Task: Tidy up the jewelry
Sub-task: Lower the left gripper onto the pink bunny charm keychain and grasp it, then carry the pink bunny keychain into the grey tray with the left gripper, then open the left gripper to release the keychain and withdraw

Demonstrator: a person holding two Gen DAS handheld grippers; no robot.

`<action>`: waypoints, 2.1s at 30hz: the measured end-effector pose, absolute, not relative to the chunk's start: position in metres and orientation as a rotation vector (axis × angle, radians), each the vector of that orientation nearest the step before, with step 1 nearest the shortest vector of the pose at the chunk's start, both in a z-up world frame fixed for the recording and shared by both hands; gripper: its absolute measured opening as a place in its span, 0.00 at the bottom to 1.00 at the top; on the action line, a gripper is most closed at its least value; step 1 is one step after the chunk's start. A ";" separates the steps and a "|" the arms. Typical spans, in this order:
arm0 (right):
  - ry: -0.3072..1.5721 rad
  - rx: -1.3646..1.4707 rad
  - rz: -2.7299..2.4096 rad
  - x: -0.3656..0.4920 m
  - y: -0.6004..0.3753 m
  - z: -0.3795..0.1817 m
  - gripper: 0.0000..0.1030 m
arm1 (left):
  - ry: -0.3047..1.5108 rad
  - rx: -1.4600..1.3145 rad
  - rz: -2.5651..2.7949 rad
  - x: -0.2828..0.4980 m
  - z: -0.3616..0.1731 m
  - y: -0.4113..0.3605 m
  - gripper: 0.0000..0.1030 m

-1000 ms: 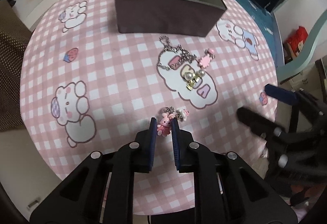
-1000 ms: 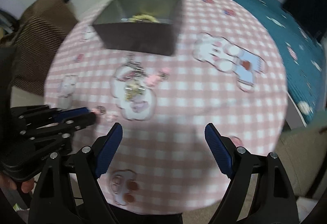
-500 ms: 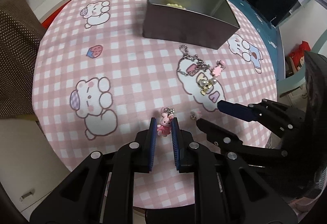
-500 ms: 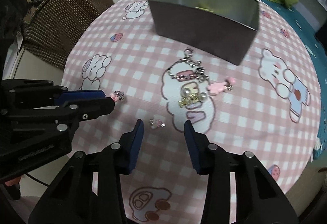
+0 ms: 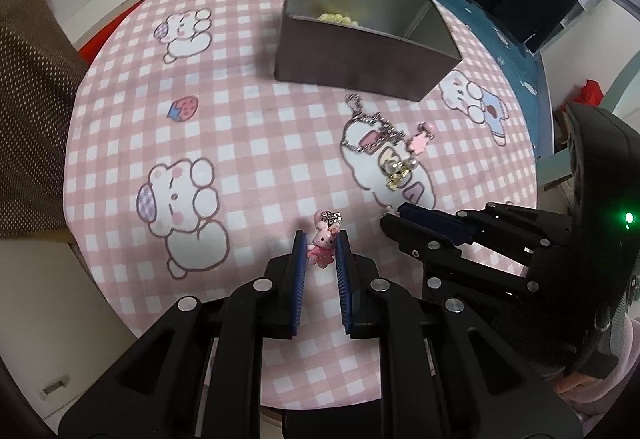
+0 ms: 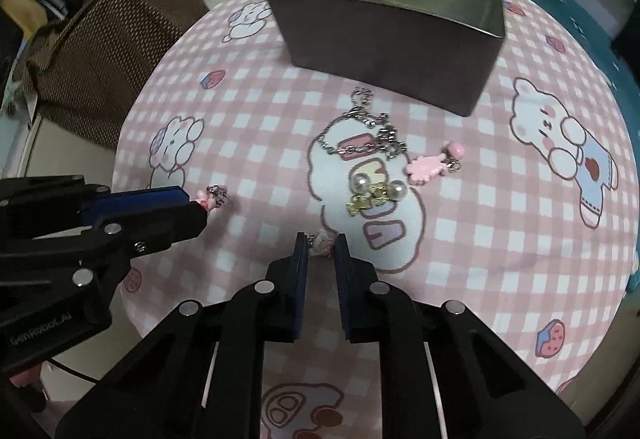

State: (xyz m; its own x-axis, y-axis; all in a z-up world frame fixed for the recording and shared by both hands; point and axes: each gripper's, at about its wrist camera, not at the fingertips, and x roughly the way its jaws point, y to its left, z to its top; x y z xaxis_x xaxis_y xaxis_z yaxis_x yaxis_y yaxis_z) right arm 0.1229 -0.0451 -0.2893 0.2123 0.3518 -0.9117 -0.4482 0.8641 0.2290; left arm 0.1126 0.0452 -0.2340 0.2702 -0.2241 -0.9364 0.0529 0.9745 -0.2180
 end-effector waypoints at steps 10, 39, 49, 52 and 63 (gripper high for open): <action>1.161 -0.004 0.487 0.145 -0.066 -0.255 0.12 | 1.222 -0.142 -0.227 0.136 -0.208 0.038 0.14; 1.093 0.072 0.400 0.227 -0.064 -0.225 0.17 | 1.119 -0.172 -0.301 0.227 -0.187 0.034 0.14; 1.098 0.103 0.344 0.228 -0.081 -0.226 0.28 | 1.154 -0.153 -0.284 0.235 -0.195 0.033 0.16; 1.089 0.075 0.336 0.226 -0.079 -0.224 0.33 | 1.175 -0.135 -0.280 0.236 -0.199 0.031 0.17; 1.075 0.096 0.303 0.222 -0.090 -0.219 0.34 | 1.176 -0.127 -0.282 0.232 -0.198 0.029 0.28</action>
State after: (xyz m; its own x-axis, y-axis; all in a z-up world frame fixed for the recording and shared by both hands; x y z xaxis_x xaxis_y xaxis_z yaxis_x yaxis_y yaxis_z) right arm 0.2224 -0.0896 -0.2193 0.4392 0.2900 -0.8503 -0.1974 0.9545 0.2236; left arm 0.2324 0.0288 -0.1977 0.3546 -0.2834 -0.8910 0.1519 0.9578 -0.2442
